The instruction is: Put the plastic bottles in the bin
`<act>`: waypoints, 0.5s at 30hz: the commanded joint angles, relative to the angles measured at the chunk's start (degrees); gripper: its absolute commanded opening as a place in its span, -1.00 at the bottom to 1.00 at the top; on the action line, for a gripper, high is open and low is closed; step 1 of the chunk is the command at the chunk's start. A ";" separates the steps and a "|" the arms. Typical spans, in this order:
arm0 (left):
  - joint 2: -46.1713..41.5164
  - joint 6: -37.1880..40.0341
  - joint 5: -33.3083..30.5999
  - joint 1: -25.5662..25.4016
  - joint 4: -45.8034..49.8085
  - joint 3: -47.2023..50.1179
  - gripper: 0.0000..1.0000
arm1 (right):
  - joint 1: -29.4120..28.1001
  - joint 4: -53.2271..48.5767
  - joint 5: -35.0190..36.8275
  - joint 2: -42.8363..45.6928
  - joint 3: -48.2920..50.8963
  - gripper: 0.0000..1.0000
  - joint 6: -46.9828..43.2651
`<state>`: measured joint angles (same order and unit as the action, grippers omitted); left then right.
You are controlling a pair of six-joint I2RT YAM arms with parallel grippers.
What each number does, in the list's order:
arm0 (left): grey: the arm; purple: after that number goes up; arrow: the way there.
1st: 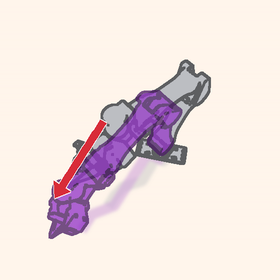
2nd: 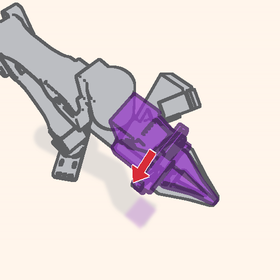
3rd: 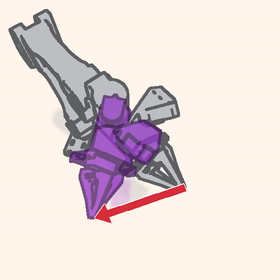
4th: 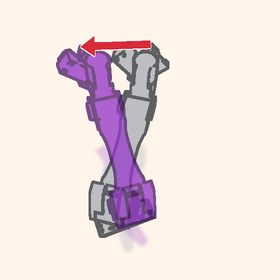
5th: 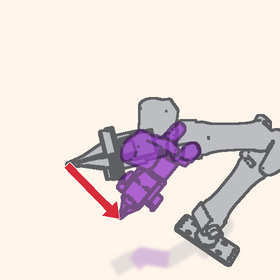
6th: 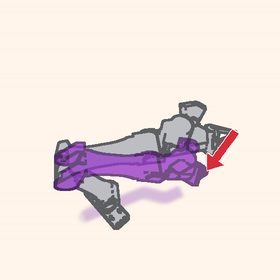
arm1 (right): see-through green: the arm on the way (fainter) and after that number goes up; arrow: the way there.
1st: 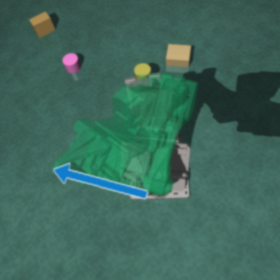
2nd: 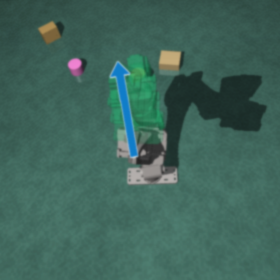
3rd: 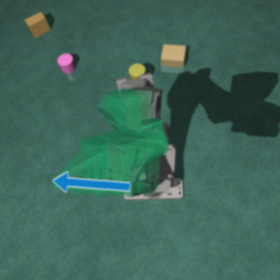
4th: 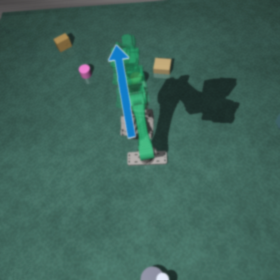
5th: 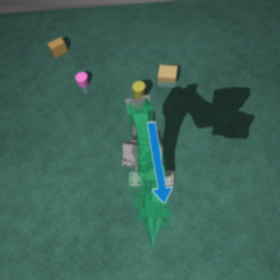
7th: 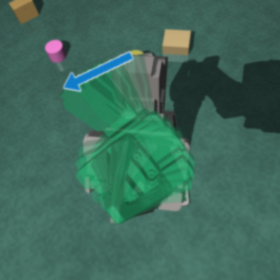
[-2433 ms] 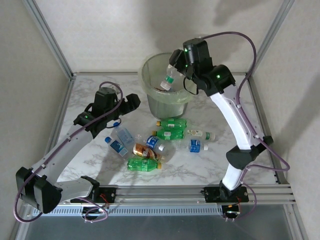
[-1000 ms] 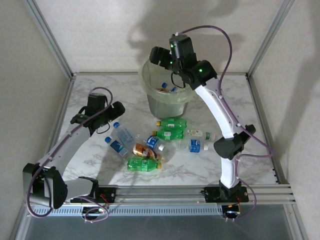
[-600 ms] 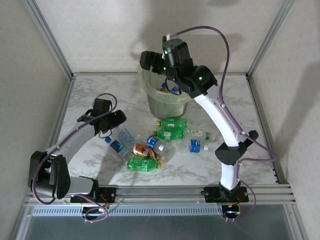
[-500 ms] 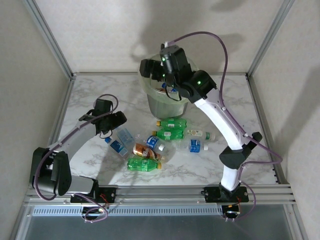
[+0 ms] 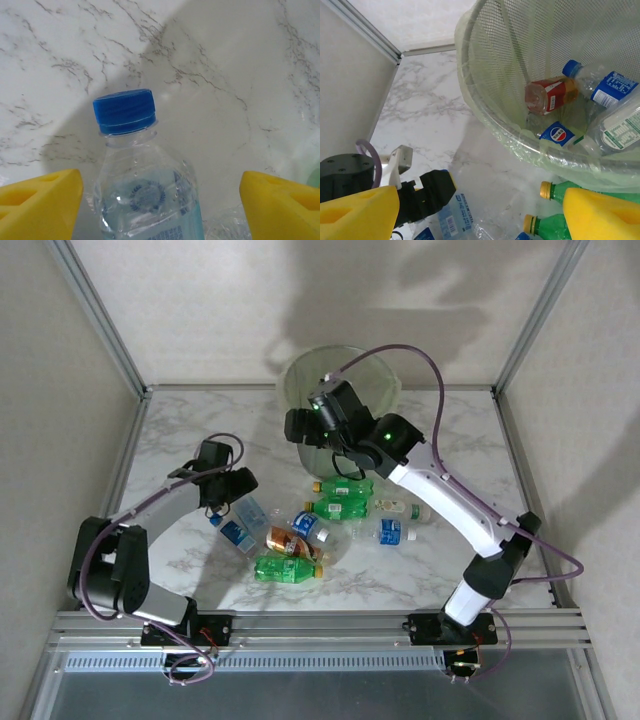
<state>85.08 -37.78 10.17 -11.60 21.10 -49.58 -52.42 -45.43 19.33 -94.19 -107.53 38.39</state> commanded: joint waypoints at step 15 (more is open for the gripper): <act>5.90 -1.41 2.26 -1.99 -3.14 0.23 0.56 | -1.72 2.26 3.34 5.24 7.20 0.71 5.33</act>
<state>89.82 -38.63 11.46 -13.08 18.70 -49.58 -53.25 -44.21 21.06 -90.56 -101.56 42.02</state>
